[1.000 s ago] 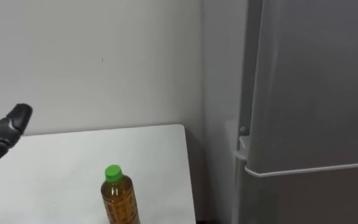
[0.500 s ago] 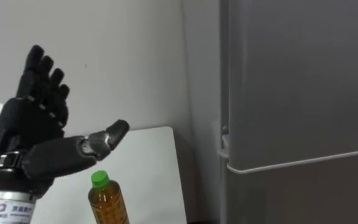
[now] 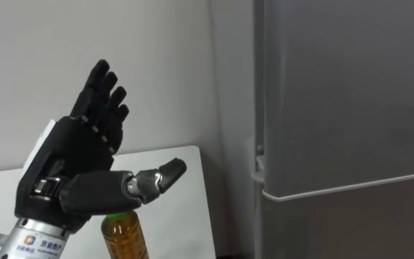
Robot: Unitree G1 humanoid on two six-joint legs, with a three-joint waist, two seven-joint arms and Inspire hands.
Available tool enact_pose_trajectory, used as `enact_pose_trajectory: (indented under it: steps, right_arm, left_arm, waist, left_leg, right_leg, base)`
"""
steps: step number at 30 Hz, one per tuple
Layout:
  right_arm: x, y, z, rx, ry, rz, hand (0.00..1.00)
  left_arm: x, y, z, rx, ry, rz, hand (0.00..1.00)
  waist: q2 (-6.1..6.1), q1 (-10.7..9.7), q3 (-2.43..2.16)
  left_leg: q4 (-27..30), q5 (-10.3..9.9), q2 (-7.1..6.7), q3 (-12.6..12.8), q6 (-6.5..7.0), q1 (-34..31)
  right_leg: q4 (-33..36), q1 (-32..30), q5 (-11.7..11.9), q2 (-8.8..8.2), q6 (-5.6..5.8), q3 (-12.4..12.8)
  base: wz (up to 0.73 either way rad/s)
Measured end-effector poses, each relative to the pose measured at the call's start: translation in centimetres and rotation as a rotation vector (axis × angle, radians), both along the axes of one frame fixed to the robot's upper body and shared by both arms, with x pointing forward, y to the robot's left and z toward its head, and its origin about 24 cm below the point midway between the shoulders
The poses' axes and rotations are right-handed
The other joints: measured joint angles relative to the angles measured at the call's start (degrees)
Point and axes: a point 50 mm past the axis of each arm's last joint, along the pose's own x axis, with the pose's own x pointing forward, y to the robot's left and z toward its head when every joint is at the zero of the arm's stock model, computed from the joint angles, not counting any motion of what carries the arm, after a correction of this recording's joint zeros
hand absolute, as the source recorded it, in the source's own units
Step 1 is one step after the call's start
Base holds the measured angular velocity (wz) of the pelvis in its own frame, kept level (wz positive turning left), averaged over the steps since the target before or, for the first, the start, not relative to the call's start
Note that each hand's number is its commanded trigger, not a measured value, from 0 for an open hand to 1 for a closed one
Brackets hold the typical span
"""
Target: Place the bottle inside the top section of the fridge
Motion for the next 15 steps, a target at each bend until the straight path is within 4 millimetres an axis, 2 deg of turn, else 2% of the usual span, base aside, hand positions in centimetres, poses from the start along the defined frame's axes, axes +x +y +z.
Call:
enact_pose_trajectory:
  steps: [4, 6, 10, 15]
  right_arm:
    - [0.2, 0.0, 0.0, 0.001, 0.000, 0.026, 0.00]
    - [0.2, -0.1, 0.1, -0.001, -0.001, 0.027, 0.00]
    - [0.3, -0.2, 0.1, -0.004, 0.000, 0.032, 0.00]
    - [0.8, -0.1, 0.1, -0.006, -0.006, 0.061, 0.00]
  left_arm:
    - [0.3, -0.9, 1.0, 0.003, -0.047, -0.060, 0.00]
    - [0.4, -1.4, 1.4, 0.007, -0.063, -0.088, 0.00]
    - [0.4, -2.5, 1.2, 0.012, -0.059, -0.151, 0.00]
    - [0.3, -3.7, 1.1, 0.017, -0.053, -0.211, 0.00]
  waist:
    - [-0.03, -0.08, 0.02]
    - [0.07, -0.09, -0.13]
    - [0.23, -0.37, -0.23]
    - [0.24, -1.92, -0.18]
  left_leg:
    - [0.00, 0.00, 0.07, 0.07, 0.00, -0.13]
    - [0.04, 0.00, 0.06, 0.11, 0.00, -0.40]
    - [0.03, 0.00, 0.08, 0.17, 0.00, -0.40]
    - [0.01, 0.00, 0.09, 0.21, 0.00, -0.41]
  right_leg:
    - [0.00, -0.06, 0.01, 0.00, -0.01, -0.02]
    - [-0.01, -0.19, 0.01, 0.01, -0.01, -0.05]
    - [-0.02, -0.39, 0.02, 0.01, -0.03, -0.02]
    - [-0.02, 0.03, 0.02, 0.07, -0.03, 0.11]
  base:
    - [0.00]
    - [0.02]
    - [0.00]
    - [0.00]
